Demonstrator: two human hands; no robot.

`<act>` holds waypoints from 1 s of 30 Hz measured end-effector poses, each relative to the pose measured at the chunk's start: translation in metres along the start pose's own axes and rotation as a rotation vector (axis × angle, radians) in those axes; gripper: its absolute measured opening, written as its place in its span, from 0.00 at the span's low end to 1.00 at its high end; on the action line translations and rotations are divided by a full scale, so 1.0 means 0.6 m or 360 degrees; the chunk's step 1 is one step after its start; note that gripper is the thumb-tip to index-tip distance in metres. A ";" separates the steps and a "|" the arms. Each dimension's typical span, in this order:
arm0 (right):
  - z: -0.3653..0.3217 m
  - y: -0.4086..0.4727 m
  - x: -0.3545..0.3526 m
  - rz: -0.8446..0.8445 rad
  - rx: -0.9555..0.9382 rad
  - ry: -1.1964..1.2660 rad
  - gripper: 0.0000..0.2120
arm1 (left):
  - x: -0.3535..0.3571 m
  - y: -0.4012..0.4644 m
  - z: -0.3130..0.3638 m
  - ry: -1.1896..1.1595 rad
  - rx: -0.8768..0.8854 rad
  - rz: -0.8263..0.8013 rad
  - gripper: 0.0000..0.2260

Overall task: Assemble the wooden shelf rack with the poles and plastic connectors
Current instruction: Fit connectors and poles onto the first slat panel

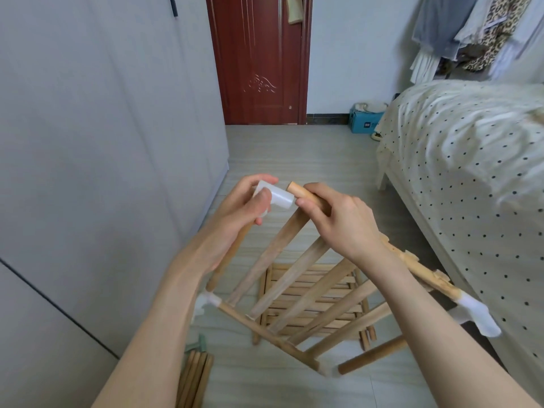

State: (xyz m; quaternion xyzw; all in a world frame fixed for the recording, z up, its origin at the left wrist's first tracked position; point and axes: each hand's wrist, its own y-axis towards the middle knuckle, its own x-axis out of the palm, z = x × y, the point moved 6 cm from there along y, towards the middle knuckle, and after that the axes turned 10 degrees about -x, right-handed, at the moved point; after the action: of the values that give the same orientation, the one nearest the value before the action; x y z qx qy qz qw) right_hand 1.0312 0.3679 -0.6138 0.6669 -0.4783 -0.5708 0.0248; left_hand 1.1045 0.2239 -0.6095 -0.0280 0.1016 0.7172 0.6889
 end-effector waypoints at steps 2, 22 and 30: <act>0.004 0.001 0.001 -0.0028 0.0042 0.0095 0.16 | 0.000 -0.002 0.003 -0.0014 0.0080 -0.0011 0.22; -0.003 -0.032 0.021 -0.0345 -0.0007 0.0321 0.10 | -0.005 0.013 -0.035 0.0097 -0.0154 0.0509 0.14; 0.007 -0.031 0.022 -0.0388 -0.0140 -0.0088 0.17 | 0.010 0.028 -0.056 -0.0008 -0.0279 0.0491 0.09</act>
State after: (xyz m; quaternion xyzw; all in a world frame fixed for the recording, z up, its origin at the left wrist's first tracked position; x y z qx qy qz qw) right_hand 1.0378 0.3711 -0.6357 0.7023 -0.3689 -0.6082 -0.0289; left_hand 1.0838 0.2233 -0.6417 -0.0703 0.0401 0.8205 0.5659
